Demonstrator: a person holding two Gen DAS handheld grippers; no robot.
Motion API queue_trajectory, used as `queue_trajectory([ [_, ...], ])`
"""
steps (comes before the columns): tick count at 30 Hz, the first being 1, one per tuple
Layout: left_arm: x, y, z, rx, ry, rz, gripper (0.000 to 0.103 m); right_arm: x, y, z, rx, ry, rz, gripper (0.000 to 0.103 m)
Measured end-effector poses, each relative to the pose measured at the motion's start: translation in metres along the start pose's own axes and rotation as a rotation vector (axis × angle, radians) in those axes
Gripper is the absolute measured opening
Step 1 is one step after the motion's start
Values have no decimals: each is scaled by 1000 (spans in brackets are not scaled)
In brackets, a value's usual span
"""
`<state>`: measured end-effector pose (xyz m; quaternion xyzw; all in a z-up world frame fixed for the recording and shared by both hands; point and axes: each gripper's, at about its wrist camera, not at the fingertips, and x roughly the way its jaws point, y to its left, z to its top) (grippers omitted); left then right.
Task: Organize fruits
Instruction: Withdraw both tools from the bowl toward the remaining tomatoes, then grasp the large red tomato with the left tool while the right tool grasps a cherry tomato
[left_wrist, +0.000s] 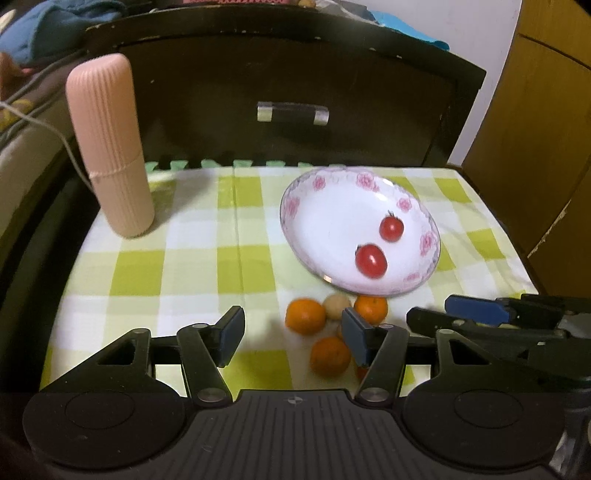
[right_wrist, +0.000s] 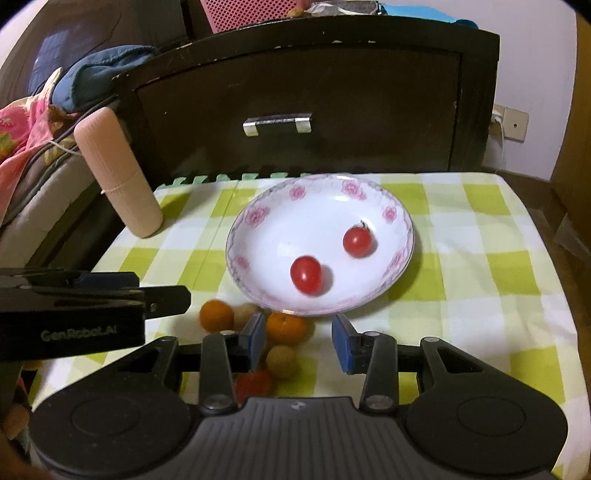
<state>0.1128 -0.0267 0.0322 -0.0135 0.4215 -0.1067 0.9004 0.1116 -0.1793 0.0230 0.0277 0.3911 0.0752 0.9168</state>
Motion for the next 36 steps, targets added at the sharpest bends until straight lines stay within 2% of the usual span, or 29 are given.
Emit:
queue_trajectory([
  [14,-1,10,-37,-39,86,45,67,-15,4,-19,25,28,-2,38],
  [20,9,5,-45,-17,109,58,68,-14,7,-24,18,43,9,39],
  [24,18,4,-49,-6,122,84,67,-10,6,-26,23,54,13,46],
  [28,27,7,-51,-22,144,86,66,-5,5,-28,27,69,16,46],
  [32,30,3,-52,3,132,105,66,2,3,-30,32,87,16,46],
  [34,30,2,-53,10,125,112,63,6,2,-32,34,97,15,46],
  [36,29,1,-54,22,121,117,56,9,2,-34,33,108,16,46],
])
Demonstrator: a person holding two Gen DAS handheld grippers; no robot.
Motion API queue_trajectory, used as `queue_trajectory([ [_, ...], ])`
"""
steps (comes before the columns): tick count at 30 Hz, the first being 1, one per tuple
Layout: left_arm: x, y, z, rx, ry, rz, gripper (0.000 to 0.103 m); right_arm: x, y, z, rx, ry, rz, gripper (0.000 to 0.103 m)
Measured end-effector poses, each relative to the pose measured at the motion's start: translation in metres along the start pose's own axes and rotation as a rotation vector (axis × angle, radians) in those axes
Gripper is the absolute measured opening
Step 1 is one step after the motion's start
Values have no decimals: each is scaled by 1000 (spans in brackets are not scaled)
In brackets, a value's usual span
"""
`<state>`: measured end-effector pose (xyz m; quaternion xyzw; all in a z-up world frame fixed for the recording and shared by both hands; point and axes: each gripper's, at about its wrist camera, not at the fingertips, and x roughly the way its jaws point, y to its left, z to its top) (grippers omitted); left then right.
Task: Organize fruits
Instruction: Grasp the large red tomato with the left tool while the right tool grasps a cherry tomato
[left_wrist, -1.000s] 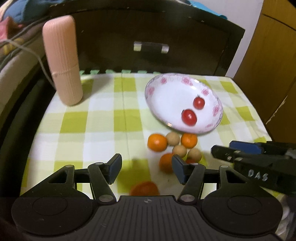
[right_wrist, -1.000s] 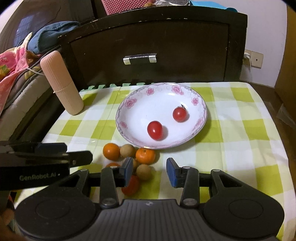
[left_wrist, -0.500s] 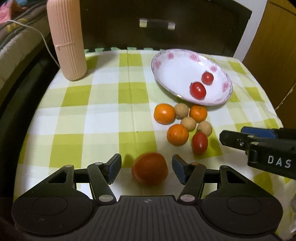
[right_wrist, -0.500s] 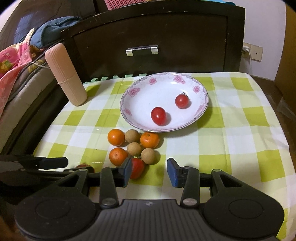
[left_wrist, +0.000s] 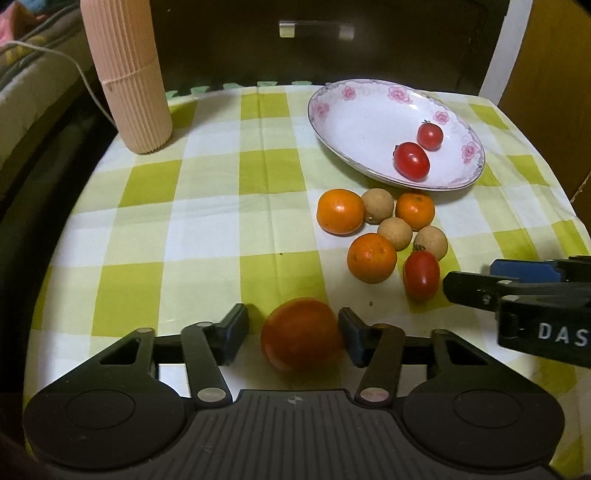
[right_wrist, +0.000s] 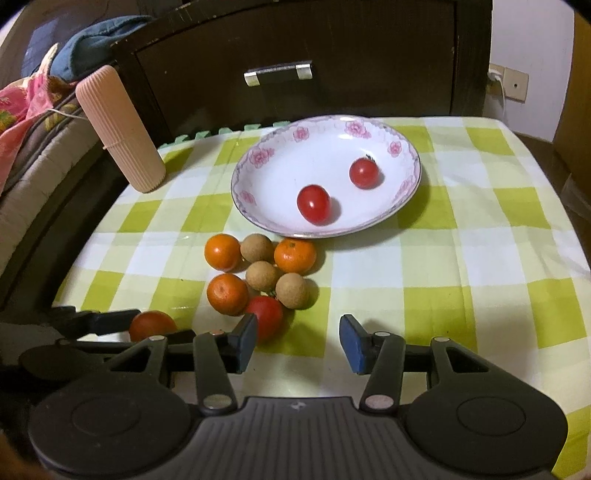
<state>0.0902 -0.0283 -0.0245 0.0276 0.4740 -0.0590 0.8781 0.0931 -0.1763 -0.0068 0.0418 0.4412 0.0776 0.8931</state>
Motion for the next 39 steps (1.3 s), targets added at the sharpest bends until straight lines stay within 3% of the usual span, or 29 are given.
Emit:
queue_trajectory([
  [11,-3,1,-2,0,14,-10,51,11,4,-1,0,14,15,46],
  [23,-2,-4,-4,32,7,-9,56,31,17,2,-63,5,10,46],
  [25,-2,-4,-5,33,7,-13,59,31,16,2,-62,0,2,42],
  [27,-2,-3,-5,33,13,-18,70,31,14,3,-58,-1,-11,33],
  [29,-1,-2,-7,40,14,4,71,31,12,3,-60,2,-19,26],
  [31,-1,-1,-8,40,12,11,71,29,12,3,-65,7,-25,26],
  [37,-5,1,-8,30,7,8,53,17,10,-5,-83,12,-35,26],
  [39,-6,1,-9,25,12,5,51,10,8,-9,-83,15,-37,26],
])
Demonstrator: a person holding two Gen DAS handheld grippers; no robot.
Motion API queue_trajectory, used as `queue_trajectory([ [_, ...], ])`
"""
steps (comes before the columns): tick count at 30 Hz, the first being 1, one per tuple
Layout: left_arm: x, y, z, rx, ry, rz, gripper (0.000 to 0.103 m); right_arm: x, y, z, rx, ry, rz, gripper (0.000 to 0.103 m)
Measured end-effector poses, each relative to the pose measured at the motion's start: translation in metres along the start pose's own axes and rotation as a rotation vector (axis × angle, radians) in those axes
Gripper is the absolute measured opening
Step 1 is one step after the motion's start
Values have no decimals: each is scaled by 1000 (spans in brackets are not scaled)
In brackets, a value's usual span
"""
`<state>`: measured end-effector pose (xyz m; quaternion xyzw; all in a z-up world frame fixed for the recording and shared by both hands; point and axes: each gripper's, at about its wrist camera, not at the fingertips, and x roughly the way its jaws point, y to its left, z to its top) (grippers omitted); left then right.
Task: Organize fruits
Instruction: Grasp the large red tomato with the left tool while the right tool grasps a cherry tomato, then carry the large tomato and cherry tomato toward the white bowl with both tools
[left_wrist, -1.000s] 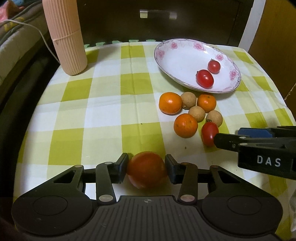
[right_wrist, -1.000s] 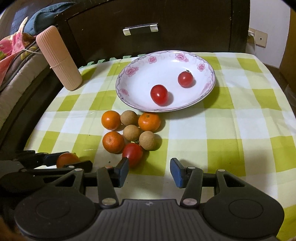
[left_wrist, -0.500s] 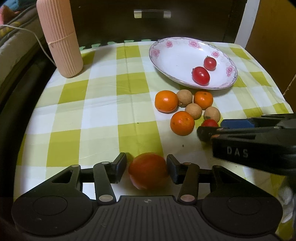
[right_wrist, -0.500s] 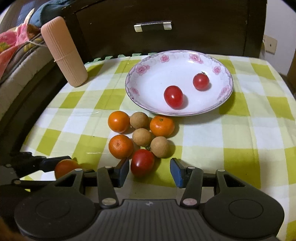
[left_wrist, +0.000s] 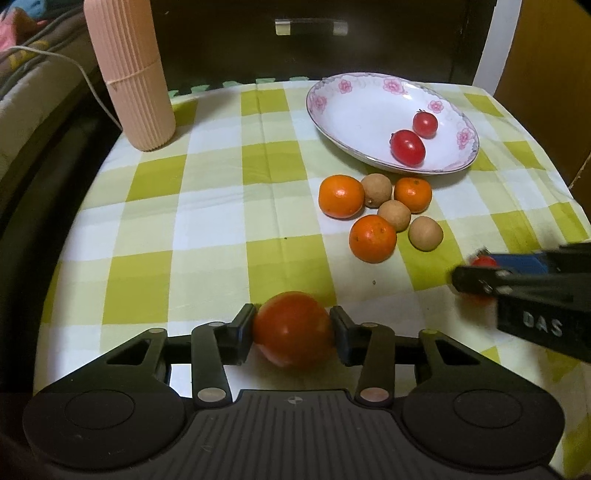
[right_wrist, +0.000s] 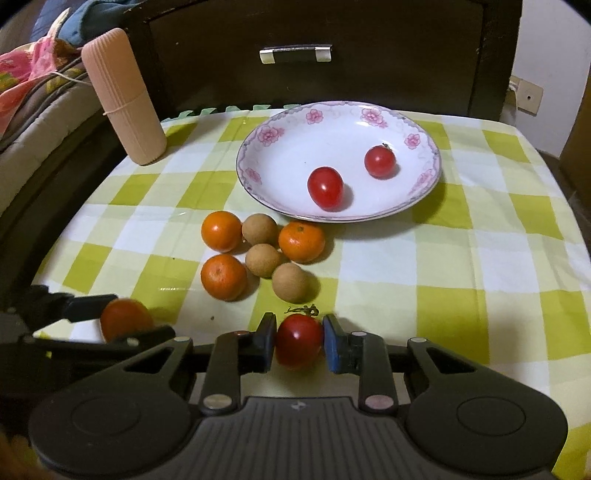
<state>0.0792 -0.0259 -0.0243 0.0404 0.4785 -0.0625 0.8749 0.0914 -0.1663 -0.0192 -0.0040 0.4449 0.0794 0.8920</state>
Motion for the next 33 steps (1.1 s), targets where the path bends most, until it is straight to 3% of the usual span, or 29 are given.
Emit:
queue_trajectory([
  [17,-13,-9,-27,60,-33,-3,52,-24,13,-48,-32,42,-54,26],
  [28,-11,0,-25,15,-34,1,67,-24,10,-49,-32,34,-39,28],
  [31,-11,-2,-26,24,-37,9,68,-25,11,-50,-34,36,-36,32],
  [33,-11,-1,-27,21,-37,6,61,-26,11,-51,-27,36,-41,32],
])
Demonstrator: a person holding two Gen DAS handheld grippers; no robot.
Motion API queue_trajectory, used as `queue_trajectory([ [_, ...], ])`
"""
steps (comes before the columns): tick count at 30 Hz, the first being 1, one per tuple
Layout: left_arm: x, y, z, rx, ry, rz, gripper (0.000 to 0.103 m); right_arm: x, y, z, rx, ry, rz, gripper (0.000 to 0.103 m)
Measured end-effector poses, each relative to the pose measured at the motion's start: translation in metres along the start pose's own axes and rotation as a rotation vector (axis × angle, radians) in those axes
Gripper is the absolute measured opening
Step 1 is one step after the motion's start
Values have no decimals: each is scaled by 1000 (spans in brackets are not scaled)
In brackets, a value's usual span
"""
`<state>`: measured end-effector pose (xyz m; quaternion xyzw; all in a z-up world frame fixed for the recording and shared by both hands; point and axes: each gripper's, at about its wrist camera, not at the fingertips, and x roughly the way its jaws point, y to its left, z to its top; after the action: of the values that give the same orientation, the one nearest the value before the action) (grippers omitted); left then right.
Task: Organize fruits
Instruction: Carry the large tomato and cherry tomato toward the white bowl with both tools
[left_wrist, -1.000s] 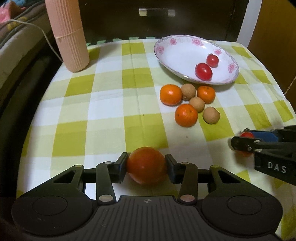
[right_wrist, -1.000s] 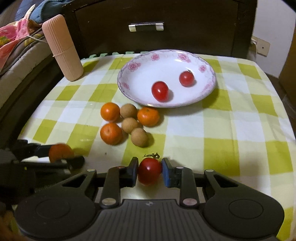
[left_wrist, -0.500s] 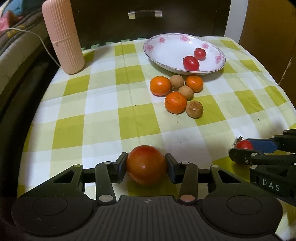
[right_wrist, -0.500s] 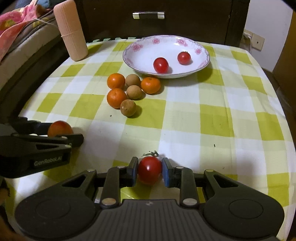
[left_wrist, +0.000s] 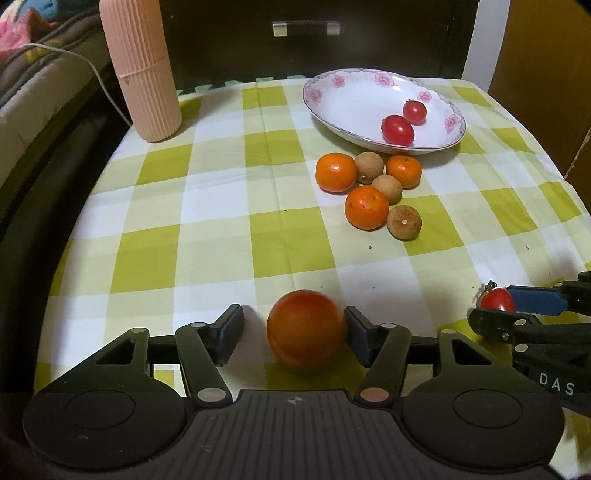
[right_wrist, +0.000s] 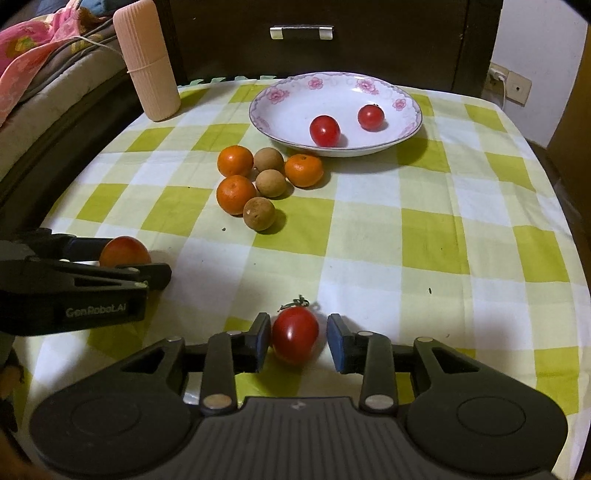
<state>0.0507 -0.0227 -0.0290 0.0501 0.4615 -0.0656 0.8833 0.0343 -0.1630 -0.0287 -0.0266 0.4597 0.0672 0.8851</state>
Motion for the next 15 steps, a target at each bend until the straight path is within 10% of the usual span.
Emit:
queue_trajectory([
  [15,-8,-6,-1,5,-6,-33,51,-10,-3,-4,56,1,-11,25],
])
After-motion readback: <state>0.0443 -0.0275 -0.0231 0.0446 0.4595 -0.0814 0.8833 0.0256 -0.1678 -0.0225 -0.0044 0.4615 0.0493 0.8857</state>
